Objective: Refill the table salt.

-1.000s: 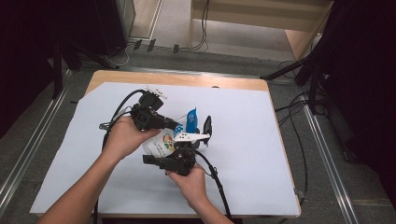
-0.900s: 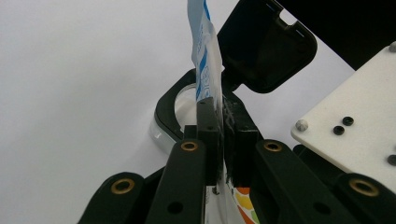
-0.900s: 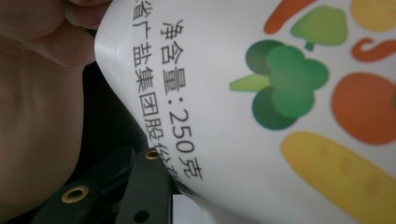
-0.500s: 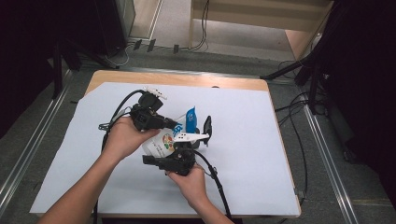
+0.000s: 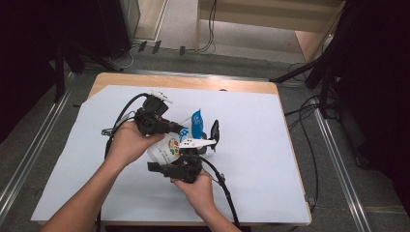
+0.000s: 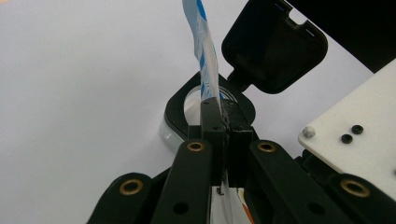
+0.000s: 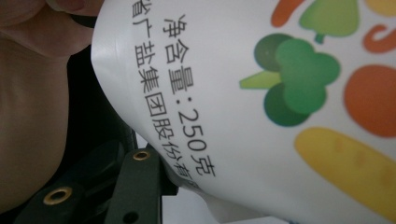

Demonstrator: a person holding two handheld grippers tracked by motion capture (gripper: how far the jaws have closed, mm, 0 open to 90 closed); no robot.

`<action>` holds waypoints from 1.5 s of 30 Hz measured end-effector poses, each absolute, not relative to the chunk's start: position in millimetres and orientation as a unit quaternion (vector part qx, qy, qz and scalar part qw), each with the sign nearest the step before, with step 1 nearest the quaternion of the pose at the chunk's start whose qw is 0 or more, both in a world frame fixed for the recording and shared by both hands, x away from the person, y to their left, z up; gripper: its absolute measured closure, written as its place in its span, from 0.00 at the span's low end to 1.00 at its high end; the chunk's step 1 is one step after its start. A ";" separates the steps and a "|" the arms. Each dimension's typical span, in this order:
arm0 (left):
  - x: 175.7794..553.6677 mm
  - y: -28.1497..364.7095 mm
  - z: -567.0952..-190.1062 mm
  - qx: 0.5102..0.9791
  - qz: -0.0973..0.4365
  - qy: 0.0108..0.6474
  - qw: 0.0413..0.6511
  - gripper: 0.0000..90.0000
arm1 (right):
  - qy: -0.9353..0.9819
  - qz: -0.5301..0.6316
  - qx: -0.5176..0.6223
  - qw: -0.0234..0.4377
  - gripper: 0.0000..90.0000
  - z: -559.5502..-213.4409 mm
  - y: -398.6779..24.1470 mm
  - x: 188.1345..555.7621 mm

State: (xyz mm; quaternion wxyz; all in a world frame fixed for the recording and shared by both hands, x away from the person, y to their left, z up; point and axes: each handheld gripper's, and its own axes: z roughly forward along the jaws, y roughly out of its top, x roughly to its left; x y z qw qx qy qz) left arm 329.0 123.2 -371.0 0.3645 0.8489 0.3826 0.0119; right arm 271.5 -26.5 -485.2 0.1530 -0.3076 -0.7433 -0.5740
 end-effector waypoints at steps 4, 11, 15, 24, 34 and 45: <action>329.7 123.7 -372.4 0.847 0.009 0.385 0.366 1.00 | -0.742 -0.574 -0.309 0.155 0.74 -484.9 -27.7 271.5; 330.0 123.9 -373.6 0.846 0.003 0.386 0.369 1.00 | -0.741 -0.575 -0.309 0.158 0.75 -484.7 -27.5 271.1; 330.1 124.0 -373.8 0.845 0.001 0.386 0.370 0.99 | -0.741 -0.576 -0.308 0.158 0.75 -484.6 -27.7 271.3; 329.4 124.9 -374.4 0.844 -0.005 0.385 0.373 0.97 | -0.735 -0.581 -0.306 0.168 0.76 -484.4 -28.2 271.7; 329.3 123.7 -373.8 0.843 -0.001 0.388 0.373 1.00 | -0.731 -0.586 -0.304 0.170 0.76 -484.1 -28.6 272.2; 329.6 124.0 -373.7 0.843 0.000 0.390 0.371 1.00 | -0.735 -0.583 -0.306 0.164 0.73 -484.8 -27.2 272.3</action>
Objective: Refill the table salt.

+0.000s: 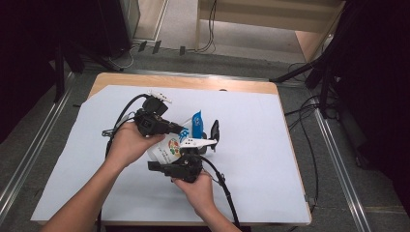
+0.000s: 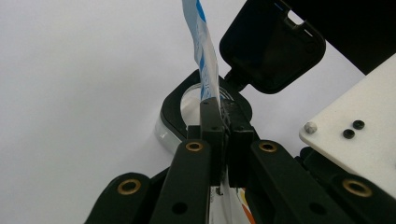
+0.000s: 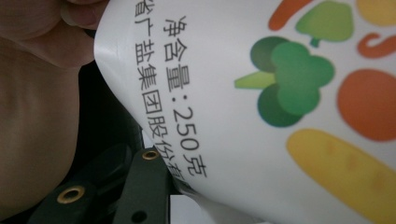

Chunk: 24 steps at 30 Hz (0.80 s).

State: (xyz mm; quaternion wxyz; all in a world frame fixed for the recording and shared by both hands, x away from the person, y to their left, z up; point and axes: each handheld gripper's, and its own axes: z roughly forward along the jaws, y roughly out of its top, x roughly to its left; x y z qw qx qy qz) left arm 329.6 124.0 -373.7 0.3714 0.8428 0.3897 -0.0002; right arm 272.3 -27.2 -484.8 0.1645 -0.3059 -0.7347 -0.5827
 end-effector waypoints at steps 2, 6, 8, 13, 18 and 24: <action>329.4 123.3 -373.4 0.843 0.001 0.391 0.369 1.00 | -0.735 -0.582 -0.307 0.165 0.70 -484.8 -26.5 271.8; 329.5 122.6 -372.7 0.842 0.001 0.392 0.369 1.00 | -0.738 -0.580 -0.306 0.158 0.70 -484.1 -25.9 271.1; 329.6 122.2 -372.5 0.842 0.002 0.393 0.370 1.00 | -0.738 -0.580 -0.308 0.155 0.73 -483.5 -26.3 270.9; 329.7 121.7 -372.4 0.842 0.003 0.393 0.371 1.00 | -0.735 -0.581 -0.311 0.161 0.75 -482.8 -27.8 272.0; 329.6 122.0 -372.6 0.842 0.003 0.391 0.371 1.00 | -0.731 -0.584 -0.311 0.168 0.75 -482.9 -27.9 272.3; 330.1 122.7 -372.6 0.842 -0.002 0.390 0.373 0.99 | -0.728 -0.586 -0.311 0.171 0.76 -482.6 -28.2 272.4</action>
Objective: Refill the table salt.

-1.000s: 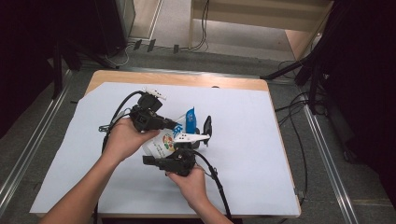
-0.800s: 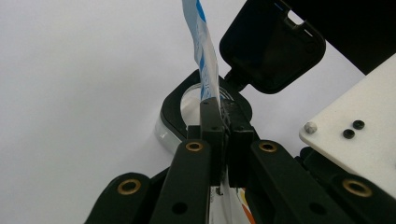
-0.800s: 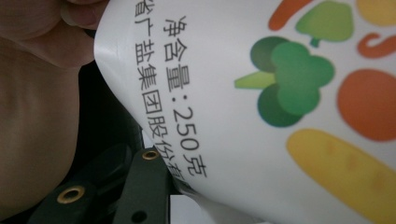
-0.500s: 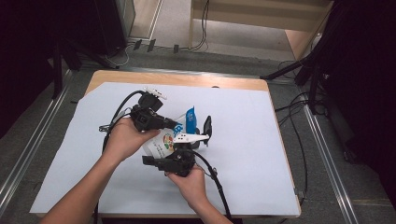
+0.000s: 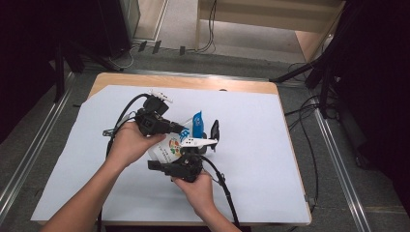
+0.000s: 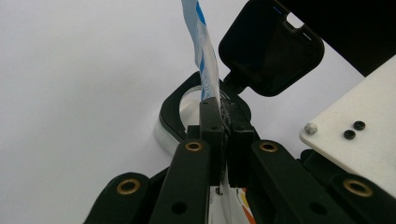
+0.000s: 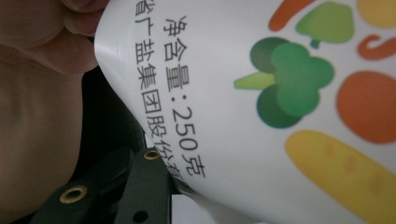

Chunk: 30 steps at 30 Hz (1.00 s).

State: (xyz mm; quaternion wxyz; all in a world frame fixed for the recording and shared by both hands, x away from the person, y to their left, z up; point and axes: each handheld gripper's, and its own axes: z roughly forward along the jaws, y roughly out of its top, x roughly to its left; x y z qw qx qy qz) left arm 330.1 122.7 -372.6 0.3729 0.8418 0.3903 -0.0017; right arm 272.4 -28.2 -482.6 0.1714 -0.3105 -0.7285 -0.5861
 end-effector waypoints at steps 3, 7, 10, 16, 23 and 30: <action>330.3 122.9 -372.8 0.842 -0.003 0.390 0.373 0.99 | -0.729 -0.586 -0.310 0.172 0.76 -482.5 -28.3 272.4; 330.2 123.1 -373.0 0.841 -0.004 0.390 0.375 0.98 | -0.729 -0.586 -0.309 0.172 0.76 -482.4 -28.4 272.3; 330.0 123.5 -373.4 0.840 -0.006 0.391 0.376 0.97 | -0.729 -0.586 -0.310 0.172 0.76 -482.2 -28.6 272.3; 329.5 124.1 -374.3 0.840 -0.005 0.392 0.374 0.97 | -0.730 -0.585 -0.309 0.170 0.76 -482.6 -28.2 272.4; 329.8 124.1 -374.5 0.837 -0.005 0.396 0.377 0.99 | -0.729 -0.586 -0.308 0.171 0.76 -482.4 -28.5 272.5; 329.4 123.3 -374.3 0.837 -0.003 0.399 0.374 1.00 | -0.737 -0.582 -0.306 0.159 0.74 -482.4 -27.7 271.3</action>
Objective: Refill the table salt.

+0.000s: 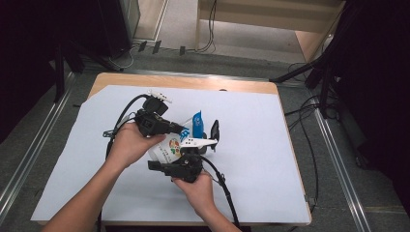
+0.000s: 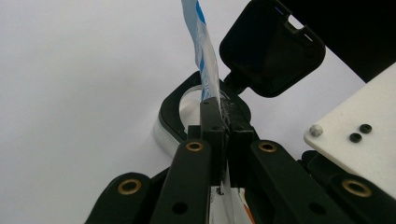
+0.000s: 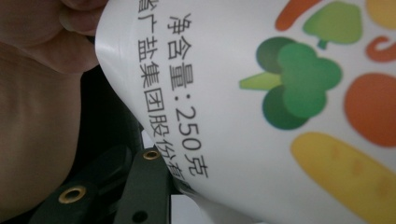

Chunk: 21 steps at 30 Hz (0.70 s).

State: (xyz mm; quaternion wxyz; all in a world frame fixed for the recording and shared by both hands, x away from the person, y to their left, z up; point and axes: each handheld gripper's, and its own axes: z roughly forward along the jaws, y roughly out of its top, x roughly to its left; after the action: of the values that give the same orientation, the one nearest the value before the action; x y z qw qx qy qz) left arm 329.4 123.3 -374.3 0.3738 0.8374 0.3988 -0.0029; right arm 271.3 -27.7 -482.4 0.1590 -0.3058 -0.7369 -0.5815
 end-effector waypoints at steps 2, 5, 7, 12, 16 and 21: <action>329.4 123.2 -374.3 0.837 -0.002 0.399 0.373 1.00 | -0.741 -0.578 -0.307 0.155 0.72 -482.7 -27.0 270.7; 329.5 123.0 -374.3 0.837 -0.003 0.401 0.373 1.00 | -0.746 -0.574 -0.305 0.146 0.70 -483.1 -25.9 269.6; 329.9 123.2 -374.5 0.835 -0.001 0.403 0.374 1.00 | -0.749 -0.572 -0.304 0.137 0.70 -482.5 -25.6 268.8; 329.9 123.4 -374.2 0.835 0.002 0.404 0.373 1.00 | -0.753 -0.569 -0.305 0.128 0.70 -481.1 -25.0 267.6; 330.2 123.7 -374.1 0.836 0.005 0.405 0.371 1.00 | -0.751 -0.570 -0.309 0.130 0.73 -480.8 -25.8 268.0; 330.0 123.0 -373.3 0.835 0.005 0.405 0.372 1.00 | -0.746 -0.573 -0.311 0.138 0.74 -480.0 -26.7 268.3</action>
State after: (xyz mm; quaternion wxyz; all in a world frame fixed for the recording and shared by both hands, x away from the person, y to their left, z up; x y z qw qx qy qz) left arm 330.0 123.0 -373.3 0.3717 0.8353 0.4050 0.0050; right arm 268.3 -26.7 -480.0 0.1379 -0.3109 -0.7456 -0.5730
